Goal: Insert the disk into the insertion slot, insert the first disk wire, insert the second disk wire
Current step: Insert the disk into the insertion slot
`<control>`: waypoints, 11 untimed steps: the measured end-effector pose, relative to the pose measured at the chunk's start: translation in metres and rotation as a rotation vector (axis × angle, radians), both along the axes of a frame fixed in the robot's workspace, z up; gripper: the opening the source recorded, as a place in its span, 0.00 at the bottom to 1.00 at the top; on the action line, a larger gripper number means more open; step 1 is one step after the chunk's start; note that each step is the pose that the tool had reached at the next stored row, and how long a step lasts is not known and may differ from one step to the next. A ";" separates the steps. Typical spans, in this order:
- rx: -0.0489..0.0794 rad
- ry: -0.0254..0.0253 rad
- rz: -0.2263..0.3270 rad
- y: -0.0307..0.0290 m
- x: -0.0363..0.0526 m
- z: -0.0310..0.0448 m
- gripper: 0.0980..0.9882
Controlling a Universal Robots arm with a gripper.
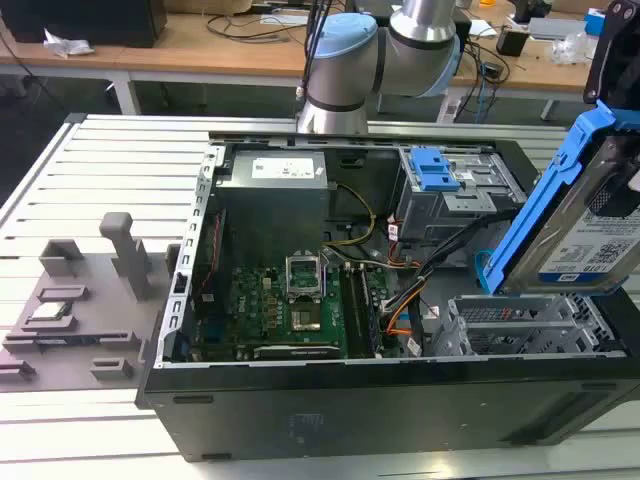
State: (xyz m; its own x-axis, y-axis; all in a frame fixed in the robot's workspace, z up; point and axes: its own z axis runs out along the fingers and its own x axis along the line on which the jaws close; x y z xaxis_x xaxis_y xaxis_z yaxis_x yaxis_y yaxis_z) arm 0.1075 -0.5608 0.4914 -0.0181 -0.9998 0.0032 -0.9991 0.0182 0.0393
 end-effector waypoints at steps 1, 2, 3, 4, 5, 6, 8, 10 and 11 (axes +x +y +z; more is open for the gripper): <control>0.000 0.0000 0.000 0.0000 0.0000 -0.0047 0.30; 0.000 0.0000 0.000 0.0000 0.0000 -0.0093 0.30; 0.000 0.0000 0.000 0.0000 0.0000 -0.0133 0.30; 0.001 0.0000 0.000 0.0000 0.0000 -0.0169 0.30; 0.001 0.0000 0.000 0.0000 0.0000 -0.0191 0.30; 0.001 0.0000 0.000 0.0000 0.0001 -0.0206 0.30; 0.002 -0.0001 0.000 0.0000 0.0001 -0.0226 0.30; 0.002 0.0000 0.000 0.0000 0.0001 -0.0253 0.30; 0.002 0.0000 0.000 0.0000 0.0001 -0.0260 0.30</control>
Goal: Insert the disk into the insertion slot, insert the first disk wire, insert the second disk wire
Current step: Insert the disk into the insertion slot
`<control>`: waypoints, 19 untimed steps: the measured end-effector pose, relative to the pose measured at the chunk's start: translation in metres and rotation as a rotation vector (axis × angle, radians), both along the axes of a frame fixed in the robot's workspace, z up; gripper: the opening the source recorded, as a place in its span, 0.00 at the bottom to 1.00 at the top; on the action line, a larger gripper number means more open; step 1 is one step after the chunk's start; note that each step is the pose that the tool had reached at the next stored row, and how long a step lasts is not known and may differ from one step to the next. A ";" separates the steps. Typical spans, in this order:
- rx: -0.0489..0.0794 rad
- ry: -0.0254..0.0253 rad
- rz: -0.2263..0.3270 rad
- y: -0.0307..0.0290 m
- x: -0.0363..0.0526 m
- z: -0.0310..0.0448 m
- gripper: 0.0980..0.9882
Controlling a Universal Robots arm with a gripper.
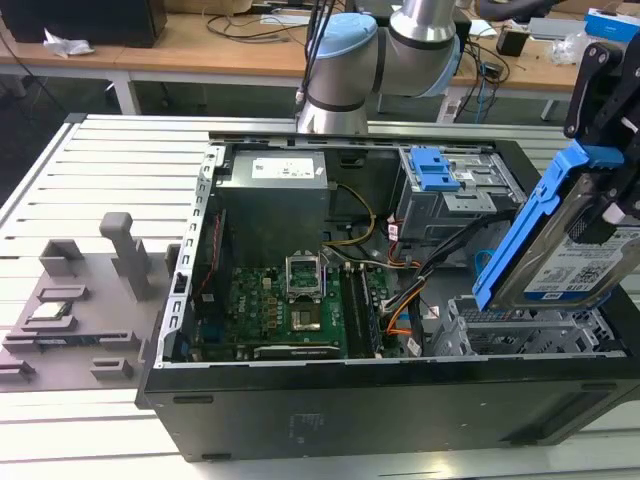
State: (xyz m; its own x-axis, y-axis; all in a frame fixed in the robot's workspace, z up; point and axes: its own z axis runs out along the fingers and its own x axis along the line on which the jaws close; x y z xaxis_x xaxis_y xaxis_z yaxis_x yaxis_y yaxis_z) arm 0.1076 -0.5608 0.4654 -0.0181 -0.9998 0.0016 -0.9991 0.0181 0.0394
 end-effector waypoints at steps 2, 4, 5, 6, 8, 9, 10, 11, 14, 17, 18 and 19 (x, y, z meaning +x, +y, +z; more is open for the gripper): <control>0.000 0.0000 0.000 0.0000 0.0001 -0.0028 0.30; 0.000 0.0000 0.000 0.0000 0.0001 -0.0084 0.30; 0.001 -0.0001 0.000 0.0000 0.0003 -0.0104 0.30; 0.002 -0.0001 0.000 0.0001 0.0005 -0.0120 0.30; 0.005 -0.0001 0.000 0.0009 0.0007 -0.0152 0.30; 0.009 0.0000 0.000 0.0014 0.0008 -0.0166 0.30; 0.013 0.0000 0.000 0.0017 0.0008 -0.0172 0.30; 0.018 -0.0001 0.000 0.0020 0.0008 -0.0180 0.30; 0.026 0.0000 0.000 0.0027 0.0018 -0.0216 0.30; 0.026 0.0001 0.000 0.0028 0.0028 -0.0245 0.30; 0.026 0.0001 0.000 0.0029 0.0029 -0.0255 0.30; 0.026 0.0001 0.000 0.0031 0.0033 -0.0266 0.30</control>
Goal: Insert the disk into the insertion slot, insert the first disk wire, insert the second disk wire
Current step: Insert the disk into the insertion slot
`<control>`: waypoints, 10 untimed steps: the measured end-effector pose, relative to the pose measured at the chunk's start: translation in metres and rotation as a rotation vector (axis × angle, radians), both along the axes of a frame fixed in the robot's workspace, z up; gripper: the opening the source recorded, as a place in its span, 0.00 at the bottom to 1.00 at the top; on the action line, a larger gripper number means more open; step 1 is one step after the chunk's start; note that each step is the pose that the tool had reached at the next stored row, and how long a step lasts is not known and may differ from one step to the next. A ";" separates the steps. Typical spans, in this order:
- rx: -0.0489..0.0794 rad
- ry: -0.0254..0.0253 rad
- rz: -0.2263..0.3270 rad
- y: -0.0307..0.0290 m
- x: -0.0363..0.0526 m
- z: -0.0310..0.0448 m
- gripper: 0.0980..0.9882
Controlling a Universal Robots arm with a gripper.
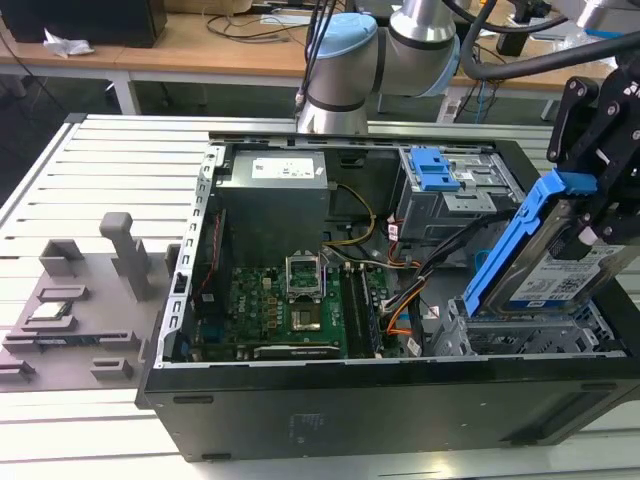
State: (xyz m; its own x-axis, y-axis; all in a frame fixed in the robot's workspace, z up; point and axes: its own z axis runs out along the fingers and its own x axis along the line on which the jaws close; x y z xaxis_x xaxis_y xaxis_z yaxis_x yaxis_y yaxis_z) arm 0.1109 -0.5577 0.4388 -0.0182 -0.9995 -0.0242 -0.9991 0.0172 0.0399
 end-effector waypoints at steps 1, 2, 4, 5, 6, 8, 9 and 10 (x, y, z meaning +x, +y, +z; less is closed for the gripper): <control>0.000 0.0000 0.000 0.0001 0.0001 -0.0010 0.30; 0.000 0.0000 0.000 0.0013 0.0004 -0.0057 0.30; 0.000 0.0000 0.000 0.0014 0.0004 -0.0070 0.30; 0.000 0.0000 0.000 0.0014 0.0004 -0.0076 0.30; 0.000 0.0000 0.000 0.0014 0.0004 -0.0083 0.30; 0.000 0.0000 0.000 0.0014 0.0004 -0.0102 0.30; 0.000 0.0000 0.000 0.0014 0.0004 -0.0106 0.30; 0.000 -0.0001 0.000 0.0014 0.0004 -0.0116 0.30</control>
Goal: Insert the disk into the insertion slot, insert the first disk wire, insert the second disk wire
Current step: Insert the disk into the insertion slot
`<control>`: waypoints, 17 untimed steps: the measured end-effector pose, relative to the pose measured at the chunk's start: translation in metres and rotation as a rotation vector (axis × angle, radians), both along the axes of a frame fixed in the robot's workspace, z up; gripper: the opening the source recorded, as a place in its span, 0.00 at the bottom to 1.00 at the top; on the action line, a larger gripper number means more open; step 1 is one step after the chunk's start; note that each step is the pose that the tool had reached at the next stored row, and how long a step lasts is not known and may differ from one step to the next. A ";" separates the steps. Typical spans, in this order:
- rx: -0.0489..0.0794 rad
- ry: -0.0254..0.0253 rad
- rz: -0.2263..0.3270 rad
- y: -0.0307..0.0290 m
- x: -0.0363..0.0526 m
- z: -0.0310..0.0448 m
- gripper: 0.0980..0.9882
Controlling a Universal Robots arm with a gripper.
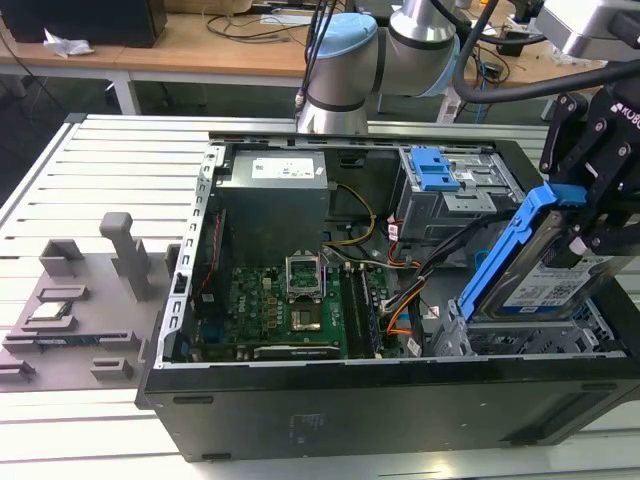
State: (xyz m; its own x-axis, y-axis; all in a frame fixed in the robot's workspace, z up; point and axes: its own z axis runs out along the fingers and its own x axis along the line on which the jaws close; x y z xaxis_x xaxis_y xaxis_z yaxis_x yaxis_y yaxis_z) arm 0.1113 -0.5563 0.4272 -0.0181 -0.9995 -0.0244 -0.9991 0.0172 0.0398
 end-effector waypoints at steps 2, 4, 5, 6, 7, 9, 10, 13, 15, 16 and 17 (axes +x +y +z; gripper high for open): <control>0.001 0.0000 0.000 0.0000 0.0000 -0.0010 0.30; 0.000 0.0000 0.000 0.0000 0.0000 -0.0015 0.30; 0.000 0.0000 0.000 0.0000 0.0000 -0.0021 0.30; 0.000 0.0001 0.000 0.0000 0.0000 -0.0023 0.30; 0.000 0.0000 0.000 0.0000 0.0000 -0.0025 0.30; 0.000 0.0000 0.000 0.0000 0.0000 -0.0027 0.30; 0.000 0.0001 0.000 0.0000 0.0000 -0.0030 0.30; 0.000 0.0001 0.000 0.0000 0.0000 -0.0056 0.30; 0.000 0.0000 0.000 0.0000 0.0000 -0.0085 0.30; 0.000 0.0001 0.000 0.0000 0.0000 -0.0094 0.30; 0.000 0.0001 0.000 0.0000 0.0000 -0.0101 0.30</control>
State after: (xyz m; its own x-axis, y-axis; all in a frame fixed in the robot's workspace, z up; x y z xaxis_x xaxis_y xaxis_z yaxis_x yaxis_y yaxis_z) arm 0.1113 -0.5563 0.4171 -0.0182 -0.9995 -0.0245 -0.9991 0.0172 0.0399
